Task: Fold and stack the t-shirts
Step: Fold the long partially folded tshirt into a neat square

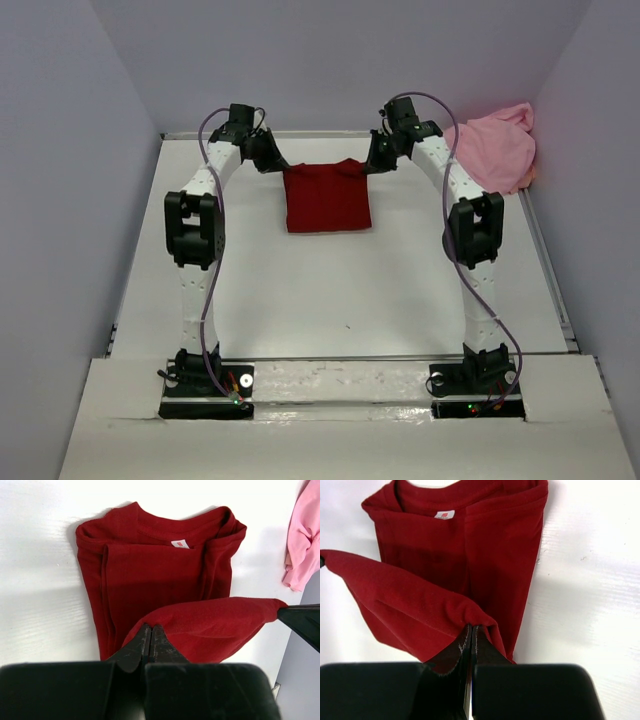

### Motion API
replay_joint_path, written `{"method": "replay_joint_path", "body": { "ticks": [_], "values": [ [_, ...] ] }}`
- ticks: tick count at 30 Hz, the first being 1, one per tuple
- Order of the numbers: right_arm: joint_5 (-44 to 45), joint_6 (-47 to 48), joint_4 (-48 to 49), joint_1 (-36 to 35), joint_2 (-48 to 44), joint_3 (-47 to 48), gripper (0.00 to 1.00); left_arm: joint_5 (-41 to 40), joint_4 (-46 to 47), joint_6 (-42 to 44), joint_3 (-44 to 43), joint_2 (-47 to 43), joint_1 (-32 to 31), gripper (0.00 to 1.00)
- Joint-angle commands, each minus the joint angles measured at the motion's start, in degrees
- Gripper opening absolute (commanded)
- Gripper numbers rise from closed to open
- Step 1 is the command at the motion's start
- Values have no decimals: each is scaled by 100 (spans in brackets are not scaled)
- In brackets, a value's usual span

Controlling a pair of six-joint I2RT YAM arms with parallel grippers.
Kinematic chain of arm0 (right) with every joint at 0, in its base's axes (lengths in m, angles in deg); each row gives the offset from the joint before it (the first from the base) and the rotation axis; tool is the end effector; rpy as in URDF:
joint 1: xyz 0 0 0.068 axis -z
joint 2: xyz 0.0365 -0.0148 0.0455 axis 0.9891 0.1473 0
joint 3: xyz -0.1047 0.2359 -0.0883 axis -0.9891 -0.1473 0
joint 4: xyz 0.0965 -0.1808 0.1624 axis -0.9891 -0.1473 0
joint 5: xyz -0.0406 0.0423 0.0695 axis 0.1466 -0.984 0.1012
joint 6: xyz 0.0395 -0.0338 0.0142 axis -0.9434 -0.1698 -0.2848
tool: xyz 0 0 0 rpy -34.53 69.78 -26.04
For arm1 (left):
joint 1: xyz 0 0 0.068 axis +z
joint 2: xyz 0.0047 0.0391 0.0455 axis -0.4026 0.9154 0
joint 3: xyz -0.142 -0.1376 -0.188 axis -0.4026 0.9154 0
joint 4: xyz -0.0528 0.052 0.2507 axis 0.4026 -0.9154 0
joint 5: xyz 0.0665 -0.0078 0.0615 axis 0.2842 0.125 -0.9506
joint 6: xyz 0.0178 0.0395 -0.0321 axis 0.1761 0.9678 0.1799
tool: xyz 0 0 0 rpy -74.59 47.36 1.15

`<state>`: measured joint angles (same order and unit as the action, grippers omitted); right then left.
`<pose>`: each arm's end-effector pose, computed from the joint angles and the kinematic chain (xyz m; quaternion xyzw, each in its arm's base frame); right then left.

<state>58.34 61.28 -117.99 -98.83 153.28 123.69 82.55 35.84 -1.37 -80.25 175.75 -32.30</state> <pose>0.4915 0.1628 0.2650 0.0037 0.9377 0.2278 0.2622 0.5137 -0.0942 0.2480 -0.0522 0.8890 -0.3342 0.3087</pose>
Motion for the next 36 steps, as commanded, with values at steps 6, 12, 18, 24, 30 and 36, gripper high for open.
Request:
{"method": "replay_joint_path", "body": {
  "ticks": [6, 12, 18, 24, 30, 36],
  "values": [
    [-114, 66, 849, 139, 381, 358, 0, -28, 208, 37, -476, 175, 29, 1],
    [-273, 57, 1376, 192, 663, 340, 0, -98, 357, 19, -485, 316, 73, 2],
    [-325, -13, 1772, 192, 961, 463, 0, -212, 392, 89, -459, 448, 152, 1],
    [-369, -57, 2062, 244, 1348, 604, 0, -318, 524, 116, -301, 580, 231, 1],
    [-334, -110, 2502, 245, 1524, 473, 0, -336, 656, 160, -292, 782, 284, 1],
    [-299, -277, 2687, 297, 1709, 437, 1, -362, 718, 177, -230, 905, 302, 1]
  ]
}}
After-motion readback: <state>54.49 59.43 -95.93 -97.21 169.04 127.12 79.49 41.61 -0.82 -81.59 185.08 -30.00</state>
